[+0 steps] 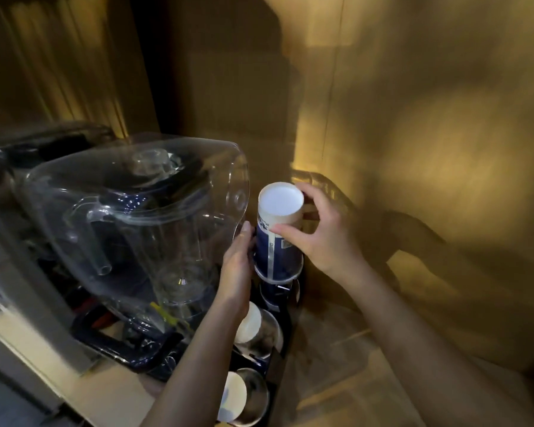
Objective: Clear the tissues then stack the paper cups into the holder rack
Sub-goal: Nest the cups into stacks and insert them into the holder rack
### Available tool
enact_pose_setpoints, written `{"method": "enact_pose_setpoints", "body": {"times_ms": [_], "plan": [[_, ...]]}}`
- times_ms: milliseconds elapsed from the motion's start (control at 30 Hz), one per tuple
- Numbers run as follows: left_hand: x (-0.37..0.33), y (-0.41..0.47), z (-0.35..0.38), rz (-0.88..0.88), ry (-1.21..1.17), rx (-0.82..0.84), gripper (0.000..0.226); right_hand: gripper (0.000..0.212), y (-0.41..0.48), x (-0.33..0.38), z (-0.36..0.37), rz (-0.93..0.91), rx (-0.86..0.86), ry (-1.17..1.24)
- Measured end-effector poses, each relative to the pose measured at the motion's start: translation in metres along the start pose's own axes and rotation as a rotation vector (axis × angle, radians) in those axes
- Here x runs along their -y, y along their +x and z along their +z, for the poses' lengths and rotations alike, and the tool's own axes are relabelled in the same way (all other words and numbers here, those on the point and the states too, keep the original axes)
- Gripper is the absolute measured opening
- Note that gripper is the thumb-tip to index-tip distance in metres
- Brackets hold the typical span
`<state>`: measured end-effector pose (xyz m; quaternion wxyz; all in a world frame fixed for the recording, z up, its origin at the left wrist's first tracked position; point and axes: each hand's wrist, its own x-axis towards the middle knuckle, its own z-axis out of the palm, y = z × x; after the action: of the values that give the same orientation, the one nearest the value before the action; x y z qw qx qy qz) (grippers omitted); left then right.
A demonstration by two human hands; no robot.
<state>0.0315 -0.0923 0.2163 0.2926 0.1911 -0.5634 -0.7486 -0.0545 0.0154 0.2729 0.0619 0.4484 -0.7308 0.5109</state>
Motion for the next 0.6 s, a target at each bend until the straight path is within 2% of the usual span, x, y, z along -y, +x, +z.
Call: {"method": "enact_pose_setpoints", "body": {"times_ms": [133,200,267,367,467,600], "plan": [[0.013,-0.003,-0.008,0.153,0.175,0.069,0.047,0.066,-0.005,-0.026,0.016,0.033,0.099,-0.061],[0.017,-0.002,-0.014,0.263,0.387,0.076,0.050,0.063,-0.009,-0.043,0.025,0.079,0.183,-0.112],[0.022,0.001,-0.018,0.334,0.706,0.079,0.054,0.063,-0.016,-0.056,0.032,0.102,0.267,-0.267],[0.029,0.004,-0.021,0.392,0.980,0.034,0.055,0.062,-0.019,-0.066,0.037,0.016,0.283,-0.413],[0.028,0.008,-0.021,0.420,1.070,0.055,0.055,0.061,-0.010,-0.068,0.036,-0.028,0.321,-0.475],[0.021,0.008,-0.016,0.376,1.126,0.091,0.061,0.064,-0.006,-0.064,0.015,0.018,0.417,-0.454]]}}
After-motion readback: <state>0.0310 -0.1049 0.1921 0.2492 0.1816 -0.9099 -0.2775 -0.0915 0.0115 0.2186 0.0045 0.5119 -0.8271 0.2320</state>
